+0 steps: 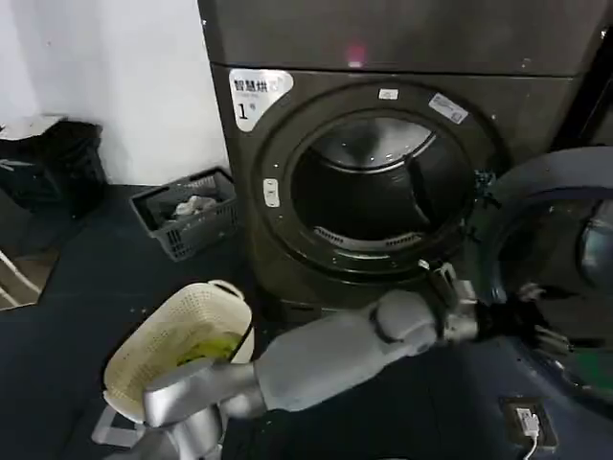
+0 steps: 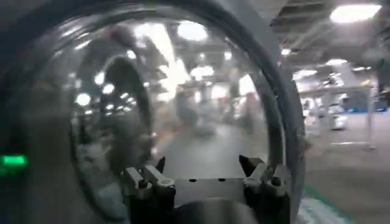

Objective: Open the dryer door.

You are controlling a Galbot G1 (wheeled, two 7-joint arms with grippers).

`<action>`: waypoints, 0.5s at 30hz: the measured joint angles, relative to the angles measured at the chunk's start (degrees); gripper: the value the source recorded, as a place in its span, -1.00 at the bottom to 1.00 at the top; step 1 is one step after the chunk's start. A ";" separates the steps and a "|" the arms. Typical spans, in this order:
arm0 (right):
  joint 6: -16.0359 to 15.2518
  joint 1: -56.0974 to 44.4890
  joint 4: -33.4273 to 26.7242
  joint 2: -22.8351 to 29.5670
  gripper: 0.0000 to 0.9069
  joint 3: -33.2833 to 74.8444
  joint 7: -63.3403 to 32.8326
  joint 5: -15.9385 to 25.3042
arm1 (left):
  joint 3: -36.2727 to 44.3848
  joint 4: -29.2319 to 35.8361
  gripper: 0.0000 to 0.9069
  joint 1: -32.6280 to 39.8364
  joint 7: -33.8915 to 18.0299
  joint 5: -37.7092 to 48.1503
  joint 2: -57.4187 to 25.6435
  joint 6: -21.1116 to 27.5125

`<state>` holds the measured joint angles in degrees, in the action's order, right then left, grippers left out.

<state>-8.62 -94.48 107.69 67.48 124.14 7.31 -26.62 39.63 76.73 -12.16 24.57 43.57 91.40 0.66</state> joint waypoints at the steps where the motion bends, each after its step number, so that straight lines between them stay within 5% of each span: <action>1: 0.00 -0.05 -0.01 -0.02 1.00 0.17 0.00 0.00 | -0.01 -0.75 1.00 -0.01 -0.21 -0.26 0.81 -0.08; 15: 0.28 0.31 -0.12 -0.10 1.00 -0.58 0.09 -0.04 | -0.10 -7.85 1.00 2.25 -8.96 -4.48 0.80 -5.12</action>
<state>-8.34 -94.17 107.57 67.38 123.56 7.41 -26.67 39.53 68.88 -9.91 15.60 39.10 92.20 -4.46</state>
